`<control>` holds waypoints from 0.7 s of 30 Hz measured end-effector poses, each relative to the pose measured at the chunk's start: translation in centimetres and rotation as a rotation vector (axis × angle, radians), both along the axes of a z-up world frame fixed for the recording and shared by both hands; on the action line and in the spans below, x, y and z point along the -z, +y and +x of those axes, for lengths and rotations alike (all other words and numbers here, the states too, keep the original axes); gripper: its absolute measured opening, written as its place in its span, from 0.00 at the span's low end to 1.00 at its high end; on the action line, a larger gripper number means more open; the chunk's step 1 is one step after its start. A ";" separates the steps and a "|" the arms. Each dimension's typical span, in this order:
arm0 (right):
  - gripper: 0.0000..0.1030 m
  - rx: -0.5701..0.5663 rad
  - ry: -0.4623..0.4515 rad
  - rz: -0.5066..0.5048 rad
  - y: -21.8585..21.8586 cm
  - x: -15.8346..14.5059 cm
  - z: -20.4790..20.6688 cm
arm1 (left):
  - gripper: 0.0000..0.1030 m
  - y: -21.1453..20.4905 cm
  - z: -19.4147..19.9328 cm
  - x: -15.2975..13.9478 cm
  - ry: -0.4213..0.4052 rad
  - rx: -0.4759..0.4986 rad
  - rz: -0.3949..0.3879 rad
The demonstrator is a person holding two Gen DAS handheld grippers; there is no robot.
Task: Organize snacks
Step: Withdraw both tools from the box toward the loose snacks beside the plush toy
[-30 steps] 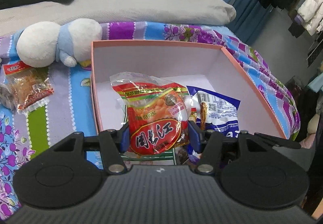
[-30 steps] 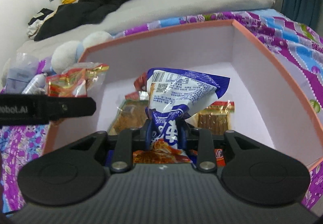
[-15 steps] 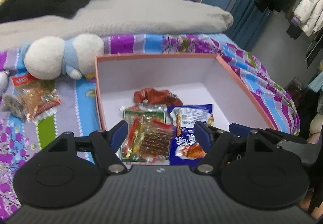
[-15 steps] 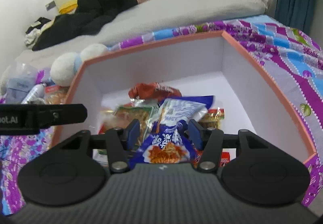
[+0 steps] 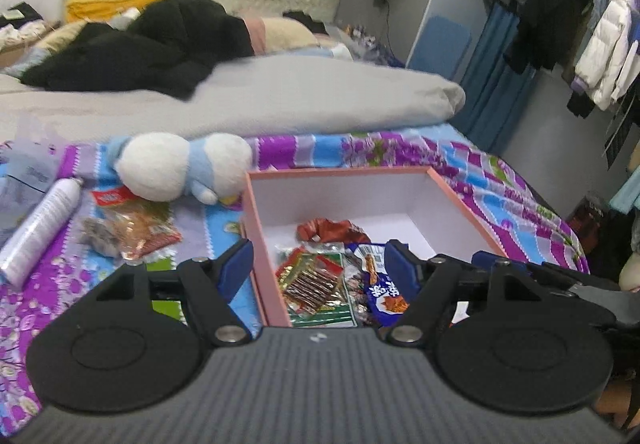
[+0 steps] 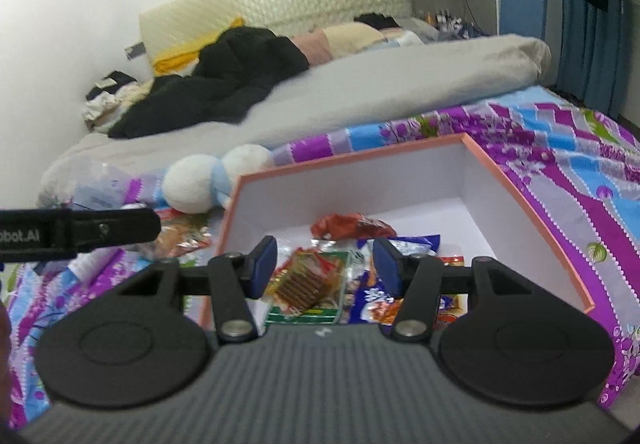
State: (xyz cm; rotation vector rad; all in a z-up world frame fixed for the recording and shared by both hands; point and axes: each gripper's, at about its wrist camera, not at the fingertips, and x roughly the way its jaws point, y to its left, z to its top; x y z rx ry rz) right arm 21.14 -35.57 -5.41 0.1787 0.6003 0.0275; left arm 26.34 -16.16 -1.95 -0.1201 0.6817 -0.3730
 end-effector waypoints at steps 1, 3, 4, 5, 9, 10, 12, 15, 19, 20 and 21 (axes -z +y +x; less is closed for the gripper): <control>0.54 -0.004 -0.010 0.002 0.3 -0.3 -0.4 | 0.74 0.5 -0.6 -0.4 -0.011 -0.007 -0.001; 0.54 -0.017 -0.037 0.013 0.9 -1.0 -1.3 | 0.74 1.5 -1.8 -0.9 -0.032 -0.025 -0.001; 0.54 -0.023 -0.050 0.017 1.3 -1.3 -1.7 | 0.74 2.1 -2.4 -1.2 -0.040 -0.035 -0.003; 0.54 -0.028 -0.058 0.017 1.6 -1.5 -2.1 | 0.74 2.6 -2.9 -1.3 -0.043 -0.043 -0.003; 0.54 -0.055 -0.084 0.018 3.1 -2.3 -3.3 | 0.74 4.9 -5.0 -1.6 -0.060 -0.078 -0.009; 0.54 -0.065 -0.089 0.016 3.5 -2.5 -3.6 | 0.74 5.5 -5.6 -1.6 -0.064 -0.089 -0.014; 0.54 -0.081 -0.097 0.006 4.4 -2.6 -4.2 | 0.74 6.7 -6.6 -1.5 -0.069 -0.107 -0.021; 0.54 -0.108 -0.113 -0.002 5.7 -2.6 -5.3 | 0.74 8.3 -8.0 -1.1 -0.074 -0.129 -0.022; 0.54 -0.138 -0.120 0.000 7.7 -2.2 -6.7 | 0.74 10.7 -10.1 -0.2 -0.074 -0.161 -0.024; 0.54 -0.147 -0.120 -0.001 8.2 -2.1 -7.0 | 0.74 11.2 -10.5 0.0 -0.073 -0.167 -0.024; 0.54 -0.158 -0.121 -0.005 8.7 -1.9 -7.4 | 0.74 11.7 -10.8 0.4 -0.073 -0.174 -0.022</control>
